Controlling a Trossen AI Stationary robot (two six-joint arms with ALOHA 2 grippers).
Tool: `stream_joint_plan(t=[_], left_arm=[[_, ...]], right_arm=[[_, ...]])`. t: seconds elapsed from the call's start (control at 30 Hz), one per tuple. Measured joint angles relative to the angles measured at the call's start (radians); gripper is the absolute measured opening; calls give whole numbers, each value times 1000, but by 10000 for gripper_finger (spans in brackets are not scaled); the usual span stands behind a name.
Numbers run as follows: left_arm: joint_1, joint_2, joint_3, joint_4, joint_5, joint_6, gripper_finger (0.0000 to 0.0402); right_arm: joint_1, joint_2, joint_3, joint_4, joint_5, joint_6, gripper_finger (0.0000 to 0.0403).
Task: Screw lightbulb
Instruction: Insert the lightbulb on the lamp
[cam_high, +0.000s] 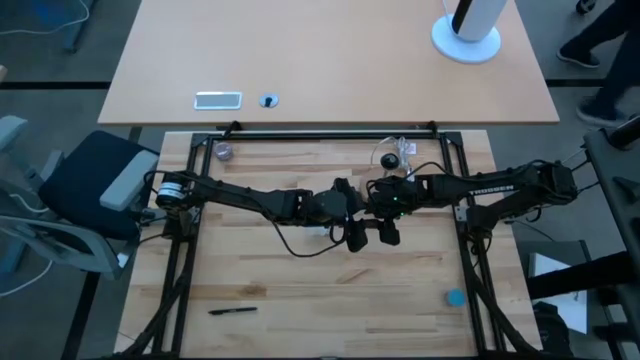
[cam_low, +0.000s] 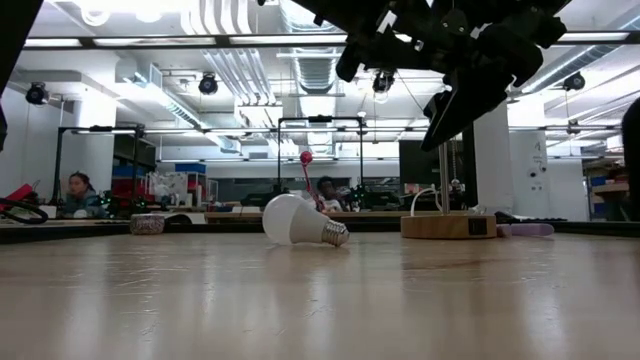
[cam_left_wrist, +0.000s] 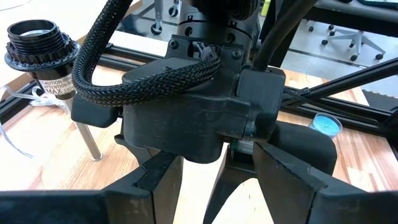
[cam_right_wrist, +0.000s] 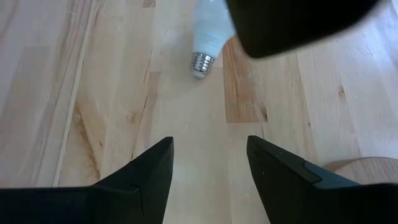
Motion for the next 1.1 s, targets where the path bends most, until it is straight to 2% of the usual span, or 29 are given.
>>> stream_joint_plan(t=[0.17, 0.37, 0.53, 0.77, 0.87, 0.97, 1.1], left_arm=[[0, 0, 0, 0, 0, -9, 185], [-4, 0, 0, 0, 15, -190, 185], [-26, 0, 0, -68, 73, -198, 185], [-63, -8, 0, -210, 75, -166, 185], [-70, -36, 0, -344, 71, -143, 185], [-74, -67, 0, -559, 59, -147, 185], [-90, -97, 0, -770, -9, -168, 185]], right_arm=[[0, 0, 0, 0, 0, 0, 199], [0, 1, 0, 0, 0, 0, 199], [0, 1, 0, 0, 0, 0, 199], [0, 1, 0, 0, 0, 0, 199], [0, 1, 0, 0, 0, 0, 199], [0, 1, 0, 0, 0, 0, 199], [0, 1, 0, -1, 0, 0, 199]])
